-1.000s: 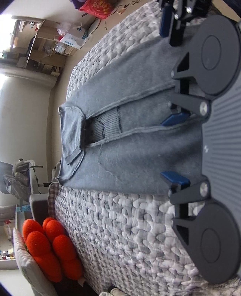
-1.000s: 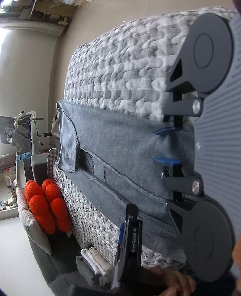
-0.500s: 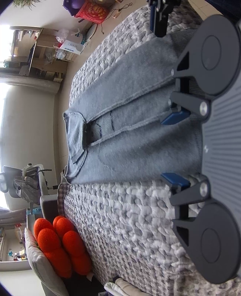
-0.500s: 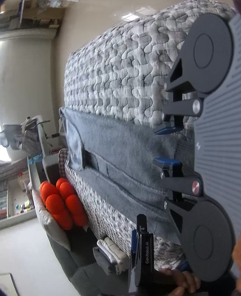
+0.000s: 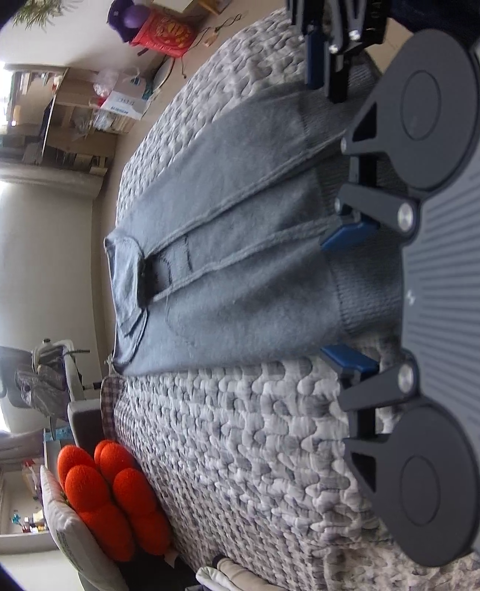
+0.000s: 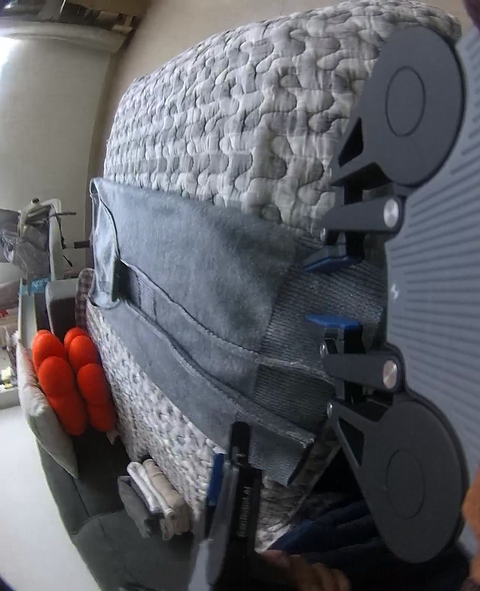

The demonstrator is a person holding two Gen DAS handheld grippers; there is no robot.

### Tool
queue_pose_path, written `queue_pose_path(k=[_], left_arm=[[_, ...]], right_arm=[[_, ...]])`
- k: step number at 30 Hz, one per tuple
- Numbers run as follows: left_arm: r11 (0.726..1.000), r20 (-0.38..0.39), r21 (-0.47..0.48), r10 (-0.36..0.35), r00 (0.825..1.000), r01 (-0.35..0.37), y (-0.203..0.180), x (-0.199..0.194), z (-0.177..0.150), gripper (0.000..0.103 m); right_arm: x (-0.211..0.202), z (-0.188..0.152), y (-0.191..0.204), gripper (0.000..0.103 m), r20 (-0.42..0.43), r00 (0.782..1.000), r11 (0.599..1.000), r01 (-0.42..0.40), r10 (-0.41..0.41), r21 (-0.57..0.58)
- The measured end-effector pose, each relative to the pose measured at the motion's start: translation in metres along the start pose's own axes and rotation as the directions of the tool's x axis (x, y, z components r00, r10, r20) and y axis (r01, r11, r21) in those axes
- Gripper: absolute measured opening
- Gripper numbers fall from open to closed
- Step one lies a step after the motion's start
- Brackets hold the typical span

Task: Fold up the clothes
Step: 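Move both open grippers back along the sweater to the ribbed hem end, then grasp the ribbed hem with the right gripper while the left gripper grasps it too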

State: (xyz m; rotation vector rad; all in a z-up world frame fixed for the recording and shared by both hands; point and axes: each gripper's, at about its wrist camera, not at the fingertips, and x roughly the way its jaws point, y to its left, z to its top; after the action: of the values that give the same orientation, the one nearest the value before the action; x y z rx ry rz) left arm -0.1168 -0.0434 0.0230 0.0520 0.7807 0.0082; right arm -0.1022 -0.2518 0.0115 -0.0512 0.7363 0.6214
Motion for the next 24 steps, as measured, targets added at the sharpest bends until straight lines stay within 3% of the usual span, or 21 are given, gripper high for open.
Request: queue_pose_path(k=[5,9,14,18,19,22,24], left_arm=[[0.999,0.017,-0.038,-0.012,1.0,0.012,0.009,-0.006,0.005,0.059],[1.0,0.012,-0.023,-0.013,1.0,0.013,0.01,-0.006,0.006,0.059],[0.993,0.029,-0.115,-0.01,1.0,0.013,0.032,-0.01,0.013,0.059],[0.996,0.015,-0.093,0.011,1.0,-0.01,0.034,-0.008,0.011,0.059],[0.995,0.017,-0.096,0.012,1.0,-0.01,0.037,-0.009,0.01,0.059],[0.991,0.013,-0.131,0.01,1.0,-0.008,0.047,-0.009,0.01,0.059],[0.991,0.007,-0.134,0.003,1.0,-0.002,0.05,-0.008,0.009,0.059]], right_arm=[[-0.013,0.006,0.01,0.031,0.117,0.992,0.998,-0.045,0.05,-0.048],[0.0,0.007,0.021,0.031,0.077,0.992,0.993,-0.1,0.105,-0.055],[0.011,0.024,0.044,0.032,0.064,0.973,0.974,-0.217,0.221,-0.058],[0.037,0.027,0.062,0.032,-0.007,0.981,0.978,-0.196,0.196,-0.066],[0.043,0.027,0.066,0.028,-0.025,0.981,0.979,-0.192,0.19,-0.068],[0.05,0.022,0.07,0.004,-0.046,0.983,0.981,-0.178,0.175,-0.072],[0.049,0.02,0.068,0.0,-0.042,0.984,0.983,-0.173,0.17,-0.064]])
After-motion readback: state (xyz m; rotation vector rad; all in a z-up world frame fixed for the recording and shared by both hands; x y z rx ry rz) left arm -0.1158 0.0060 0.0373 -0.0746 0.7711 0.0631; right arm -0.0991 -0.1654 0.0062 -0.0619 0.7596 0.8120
